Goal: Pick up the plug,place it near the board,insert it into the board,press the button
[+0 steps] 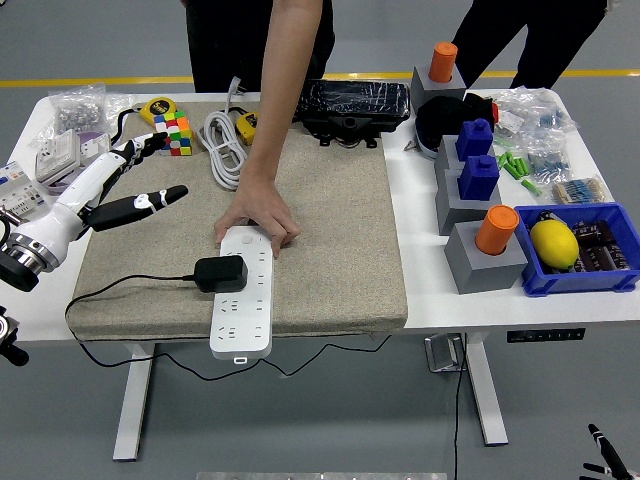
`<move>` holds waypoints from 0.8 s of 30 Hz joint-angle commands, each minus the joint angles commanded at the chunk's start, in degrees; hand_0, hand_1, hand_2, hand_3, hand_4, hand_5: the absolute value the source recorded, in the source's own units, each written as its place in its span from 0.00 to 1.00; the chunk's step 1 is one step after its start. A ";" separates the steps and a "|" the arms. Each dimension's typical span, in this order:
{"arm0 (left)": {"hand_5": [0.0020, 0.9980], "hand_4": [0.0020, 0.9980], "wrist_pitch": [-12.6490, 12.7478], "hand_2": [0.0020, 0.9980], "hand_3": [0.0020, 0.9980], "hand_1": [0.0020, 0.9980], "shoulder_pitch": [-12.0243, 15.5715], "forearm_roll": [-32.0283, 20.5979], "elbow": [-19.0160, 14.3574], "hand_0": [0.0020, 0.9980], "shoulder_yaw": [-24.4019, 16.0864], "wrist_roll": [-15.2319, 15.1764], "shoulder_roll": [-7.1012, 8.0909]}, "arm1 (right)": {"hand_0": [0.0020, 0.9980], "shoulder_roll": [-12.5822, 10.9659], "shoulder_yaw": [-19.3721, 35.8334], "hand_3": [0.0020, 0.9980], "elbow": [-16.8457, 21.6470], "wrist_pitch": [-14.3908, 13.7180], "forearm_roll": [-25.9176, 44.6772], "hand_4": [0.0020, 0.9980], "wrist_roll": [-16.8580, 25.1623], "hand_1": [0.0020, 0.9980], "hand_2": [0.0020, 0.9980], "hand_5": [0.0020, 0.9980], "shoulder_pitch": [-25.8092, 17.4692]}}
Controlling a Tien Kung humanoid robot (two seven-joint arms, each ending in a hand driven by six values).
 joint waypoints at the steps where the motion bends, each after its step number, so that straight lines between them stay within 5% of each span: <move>1: 0.41 1.00 -0.30 1.00 1.00 1.00 0.00 0.38 -0.06 1.00 0.37 0.17 0.06 | 0.86 -0.03 0.04 0.77 0.00 -0.02 -0.01 1.00 -0.01 0.75 0.71 1.00 0.06; 6: 0.34 1.00 -2.42 1.00 1.00 1.00 0.06 3.09 -0.12 1.00 3.93 1.51 -0.06 | 0.86 -0.05 -0.36 0.76 0.00 -0.09 0.54 1.00 0.04 0.75 0.71 1.00 0.63; 15: 0.31 1.00 -1.70 1.00 1.00 1.00 -0.92 5.18 2.73 1.00 8.81 2.12 -0.73 | 0.86 0.05 -0.66 0.76 0.00 -0.20 1.14 1.00 0.02 0.75 0.71 1.00 1.07; 24: 0.26 1.00 -0.73 1.00 1.00 1.00 -1.39 9.70 7.82 1.00 10.28 2.14 -3.65 | 0.86 -0.25 -0.63 0.76 0.00 -0.33 1.28 1.00 0.00 0.75 0.70 1.00 1.23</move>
